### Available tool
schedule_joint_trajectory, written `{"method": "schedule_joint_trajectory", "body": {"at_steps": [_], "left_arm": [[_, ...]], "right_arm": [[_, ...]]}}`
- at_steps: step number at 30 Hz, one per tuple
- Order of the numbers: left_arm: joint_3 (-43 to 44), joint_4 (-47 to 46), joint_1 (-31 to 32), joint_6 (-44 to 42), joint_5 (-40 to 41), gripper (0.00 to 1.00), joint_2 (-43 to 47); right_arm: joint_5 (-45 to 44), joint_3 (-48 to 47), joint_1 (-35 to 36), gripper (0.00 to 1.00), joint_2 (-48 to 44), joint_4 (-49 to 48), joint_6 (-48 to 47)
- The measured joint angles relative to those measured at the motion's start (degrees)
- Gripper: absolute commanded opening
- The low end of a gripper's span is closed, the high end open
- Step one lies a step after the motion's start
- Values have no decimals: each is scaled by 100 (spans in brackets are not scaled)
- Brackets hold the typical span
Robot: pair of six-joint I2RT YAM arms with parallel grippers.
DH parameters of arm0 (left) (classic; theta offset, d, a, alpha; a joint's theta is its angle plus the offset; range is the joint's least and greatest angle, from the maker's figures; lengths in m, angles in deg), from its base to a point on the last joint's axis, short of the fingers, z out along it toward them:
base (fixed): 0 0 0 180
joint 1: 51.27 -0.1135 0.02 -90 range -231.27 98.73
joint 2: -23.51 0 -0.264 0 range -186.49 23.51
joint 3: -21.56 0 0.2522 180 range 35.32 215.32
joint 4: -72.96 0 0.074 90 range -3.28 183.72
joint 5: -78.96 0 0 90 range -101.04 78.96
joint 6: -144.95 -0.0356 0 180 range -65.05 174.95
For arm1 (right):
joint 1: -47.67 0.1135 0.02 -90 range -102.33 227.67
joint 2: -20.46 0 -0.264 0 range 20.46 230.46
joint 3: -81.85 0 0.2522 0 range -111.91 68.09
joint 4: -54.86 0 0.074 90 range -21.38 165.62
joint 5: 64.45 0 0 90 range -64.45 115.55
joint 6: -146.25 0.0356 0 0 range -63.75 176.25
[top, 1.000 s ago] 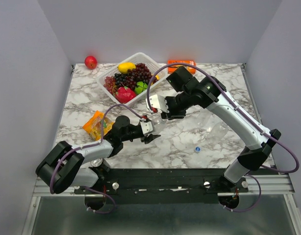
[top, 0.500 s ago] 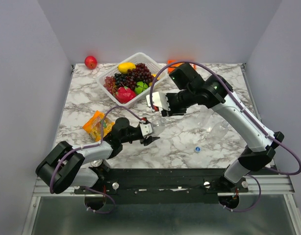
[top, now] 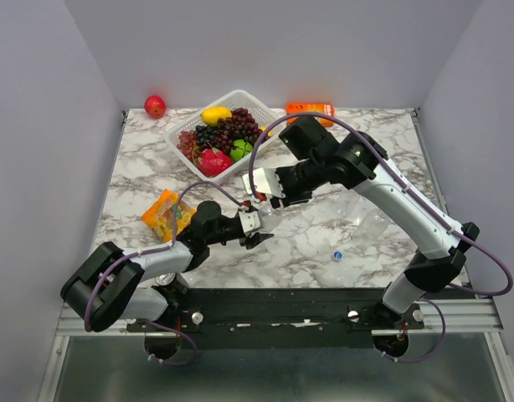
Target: Screw on the bottle caps
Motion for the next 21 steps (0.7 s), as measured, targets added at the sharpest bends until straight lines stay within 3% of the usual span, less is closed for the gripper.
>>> {"method": "schedule_joint_trajectory", "body": {"at_steps": [21], "left_arm": [[2,-28,26,267,153,0,0]], "right_arm": [[28,249,57,34,2,0,-68]]}}
